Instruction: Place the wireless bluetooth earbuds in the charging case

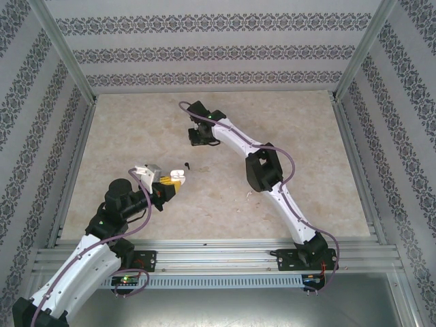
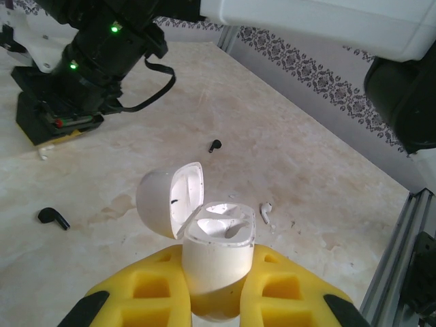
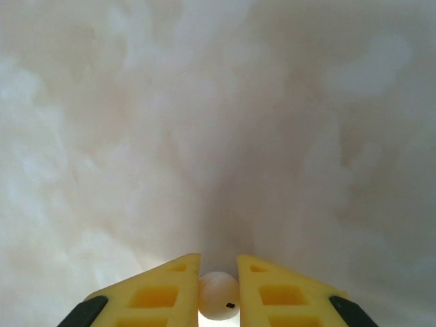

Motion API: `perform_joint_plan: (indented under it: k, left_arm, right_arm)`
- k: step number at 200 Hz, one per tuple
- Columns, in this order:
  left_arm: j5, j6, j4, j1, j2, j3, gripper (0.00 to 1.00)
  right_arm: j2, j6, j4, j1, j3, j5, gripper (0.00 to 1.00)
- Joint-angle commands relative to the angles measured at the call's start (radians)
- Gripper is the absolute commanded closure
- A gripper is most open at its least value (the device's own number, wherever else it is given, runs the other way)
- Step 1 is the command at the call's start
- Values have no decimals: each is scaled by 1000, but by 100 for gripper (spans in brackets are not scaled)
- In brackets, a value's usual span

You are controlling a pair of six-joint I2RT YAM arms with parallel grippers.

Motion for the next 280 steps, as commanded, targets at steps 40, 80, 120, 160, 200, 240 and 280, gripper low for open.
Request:
perform_joint_plan:
  k: [40, 80, 120, 160, 200, 240, 280]
  left_arm:
    - [22, -19, -14, 13, -12, -7, 100]
    - [23, -18, -17, 13, -10, -12, 100]
    - [26, -9, -33, 13, -13, -6, 100]
    - [26, 17, -64, 12, -21, 3, 100]
    - [32, 13, -50, 13, -21, -9, 100]
    - [45, 5, -23, 13, -8, -14, 100]
    - [53, 8, -25, 13, -9, -20, 100]
  right_arm:
    - [-218, -285, -127, -14, -331, -76, 83]
    - [-253, -339, -184, 5, -364, -128, 75]
    - [-255, -251, -233, 33, -291, -79, 59]
    - [-296, -39, -259, 57, -275, 28, 55]
    - [-360, 261, -232, 79, -388, 107, 50]
    - [-360, 376, -123, 110, -491, 103, 48]
    - [-342, 404, -89, 109, -516, 103, 49]
